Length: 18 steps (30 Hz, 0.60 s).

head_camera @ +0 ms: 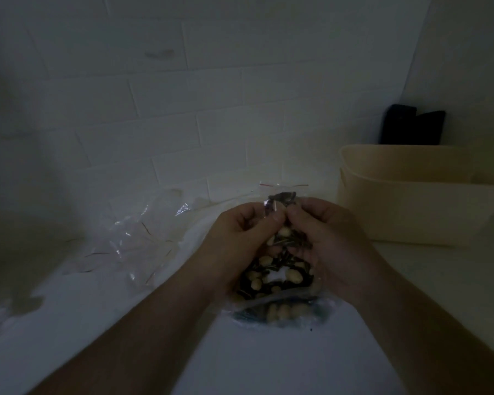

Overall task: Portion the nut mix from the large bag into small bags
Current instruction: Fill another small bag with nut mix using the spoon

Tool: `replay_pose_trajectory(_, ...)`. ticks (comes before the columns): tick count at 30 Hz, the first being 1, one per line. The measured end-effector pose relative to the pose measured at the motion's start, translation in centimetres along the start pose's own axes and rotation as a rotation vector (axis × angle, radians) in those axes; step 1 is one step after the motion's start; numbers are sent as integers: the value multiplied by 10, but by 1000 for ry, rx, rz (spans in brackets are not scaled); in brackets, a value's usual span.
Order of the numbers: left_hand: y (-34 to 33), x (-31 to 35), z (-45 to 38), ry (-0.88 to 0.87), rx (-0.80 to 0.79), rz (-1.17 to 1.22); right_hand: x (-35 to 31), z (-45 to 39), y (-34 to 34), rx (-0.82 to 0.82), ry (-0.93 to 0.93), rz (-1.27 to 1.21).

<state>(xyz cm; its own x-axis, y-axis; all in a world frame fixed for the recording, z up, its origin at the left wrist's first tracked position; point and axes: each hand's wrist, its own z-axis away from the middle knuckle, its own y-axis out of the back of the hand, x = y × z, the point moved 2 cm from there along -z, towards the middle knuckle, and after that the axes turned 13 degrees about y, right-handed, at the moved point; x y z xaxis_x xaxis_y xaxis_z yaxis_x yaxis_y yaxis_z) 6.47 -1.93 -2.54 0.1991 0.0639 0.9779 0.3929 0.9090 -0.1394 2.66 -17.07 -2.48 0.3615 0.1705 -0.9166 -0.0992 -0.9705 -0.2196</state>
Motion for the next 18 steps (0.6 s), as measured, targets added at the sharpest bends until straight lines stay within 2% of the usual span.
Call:
replay_pose_trajectory(11, -5, -2, 0, -135, 24, -103, 0, 1, 0, 69, 79, 60)
replay_pose_trajectory(14, -6, -2, -1, -170, 22, -126, -1, 1, 1, 90, 51, 38)
replay_pose_trajectory(18, -4, 2, 0, -119, -69, -78, -2, 1, 3, 74, 36, -60)
